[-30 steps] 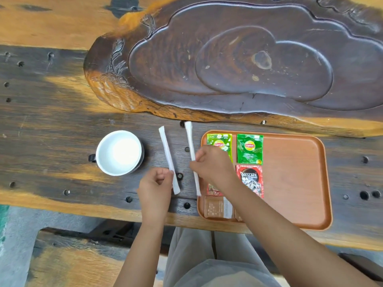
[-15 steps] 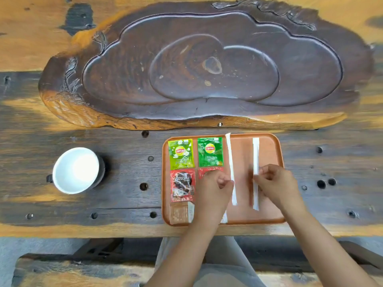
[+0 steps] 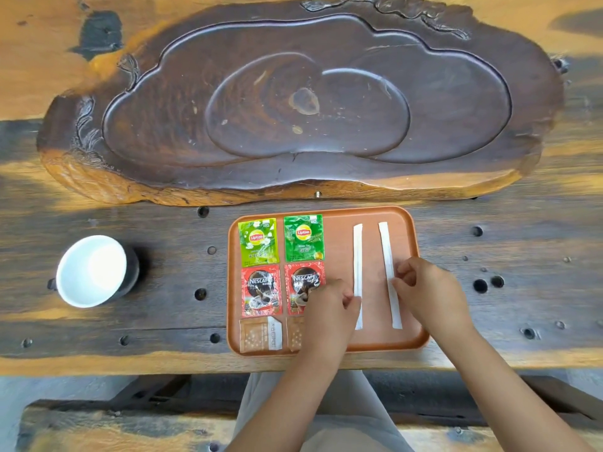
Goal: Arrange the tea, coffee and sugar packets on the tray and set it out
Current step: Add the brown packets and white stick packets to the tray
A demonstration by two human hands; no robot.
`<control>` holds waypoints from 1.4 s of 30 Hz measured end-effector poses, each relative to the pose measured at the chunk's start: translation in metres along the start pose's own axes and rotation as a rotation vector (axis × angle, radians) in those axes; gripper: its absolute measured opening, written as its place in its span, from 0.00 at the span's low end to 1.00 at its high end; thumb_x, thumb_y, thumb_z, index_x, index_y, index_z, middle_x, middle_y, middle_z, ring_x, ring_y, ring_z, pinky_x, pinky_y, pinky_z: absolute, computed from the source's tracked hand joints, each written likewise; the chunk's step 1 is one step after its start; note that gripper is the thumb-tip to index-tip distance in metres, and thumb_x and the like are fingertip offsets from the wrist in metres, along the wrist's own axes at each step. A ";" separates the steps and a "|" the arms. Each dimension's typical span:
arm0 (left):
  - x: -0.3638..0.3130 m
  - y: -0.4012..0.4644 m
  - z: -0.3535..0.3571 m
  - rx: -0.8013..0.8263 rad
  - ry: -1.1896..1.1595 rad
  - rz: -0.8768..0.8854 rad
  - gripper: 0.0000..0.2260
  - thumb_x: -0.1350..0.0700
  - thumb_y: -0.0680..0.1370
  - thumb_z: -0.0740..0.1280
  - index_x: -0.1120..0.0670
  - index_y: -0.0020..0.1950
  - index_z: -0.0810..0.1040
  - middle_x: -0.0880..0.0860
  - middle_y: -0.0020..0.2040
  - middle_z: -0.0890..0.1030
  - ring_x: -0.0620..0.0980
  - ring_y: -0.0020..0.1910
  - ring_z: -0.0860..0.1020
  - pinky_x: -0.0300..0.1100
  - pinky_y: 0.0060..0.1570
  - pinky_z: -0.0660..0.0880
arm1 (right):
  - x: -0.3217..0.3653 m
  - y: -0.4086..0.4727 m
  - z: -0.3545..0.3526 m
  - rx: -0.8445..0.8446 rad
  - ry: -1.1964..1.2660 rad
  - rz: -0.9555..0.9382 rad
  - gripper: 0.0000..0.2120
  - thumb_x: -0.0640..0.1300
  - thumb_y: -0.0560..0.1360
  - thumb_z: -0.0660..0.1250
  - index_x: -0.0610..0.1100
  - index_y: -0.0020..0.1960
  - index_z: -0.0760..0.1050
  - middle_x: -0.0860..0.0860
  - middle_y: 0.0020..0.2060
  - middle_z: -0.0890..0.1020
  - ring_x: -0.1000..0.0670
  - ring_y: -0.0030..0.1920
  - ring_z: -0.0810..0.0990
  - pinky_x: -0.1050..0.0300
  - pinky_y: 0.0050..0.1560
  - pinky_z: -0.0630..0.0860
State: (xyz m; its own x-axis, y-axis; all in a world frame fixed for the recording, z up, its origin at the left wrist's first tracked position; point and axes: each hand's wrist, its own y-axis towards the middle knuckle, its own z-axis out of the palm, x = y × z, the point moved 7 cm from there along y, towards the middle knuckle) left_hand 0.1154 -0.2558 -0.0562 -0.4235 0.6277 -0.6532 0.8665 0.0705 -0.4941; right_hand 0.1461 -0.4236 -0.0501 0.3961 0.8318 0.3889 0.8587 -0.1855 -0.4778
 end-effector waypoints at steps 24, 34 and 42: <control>-0.012 0.001 0.016 0.220 0.699 0.530 0.36 0.50 0.75 0.65 0.56 0.75 0.48 0.56 0.78 0.46 0.52 0.76 0.42 0.47 0.74 0.40 | 0.013 -0.020 0.021 0.078 -0.594 -0.676 0.30 0.57 0.75 0.54 0.41 0.71 0.61 0.47 0.71 0.66 0.47 0.72 0.61 0.46 0.73 0.55; -0.015 -0.001 0.013 0.177 0.681 0.514 0.36 0.50 0.74 0.65 0.57 0.75 0.50 0.57 0.78 0.49 0.52 0.76 0.45 0.46 0.71 0.38 | 0.017 -0.021 0.023 0.083 -0.592 -0.677 0.34 0.54 0.70 0.69 0.41 0.71 0.63 0.46 0.70 0.68 0.47 0.71 0.63 0.44 0.69 0.58; -0.015 -0.001 0.011 0.163 0.701 0.512 0.35 0.49 0.72 0.65 0.55 0.74 0.54 0.57 0.77 0.52 0.52 0.76 0.46 0.48 0.70 0.38 | 0.021 -0.023 0.019 0.054 -0.499 -0.670 0.32 0.51 0.71 0.70 0.42 0.71 0.64 0.45 0.71 0.68 0.45 0.72 0.61 0.44 0.69 0.56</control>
State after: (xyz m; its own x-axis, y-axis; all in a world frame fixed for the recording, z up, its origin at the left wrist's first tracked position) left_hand 0.1174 -0.2742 -0.0522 0.3121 0.8868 -0.3409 0.8345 -0.4274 -0.3479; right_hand 0.1283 -0.3917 -0.0455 -0.3940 0.8934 0.2161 0.8393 0.4455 -0.3117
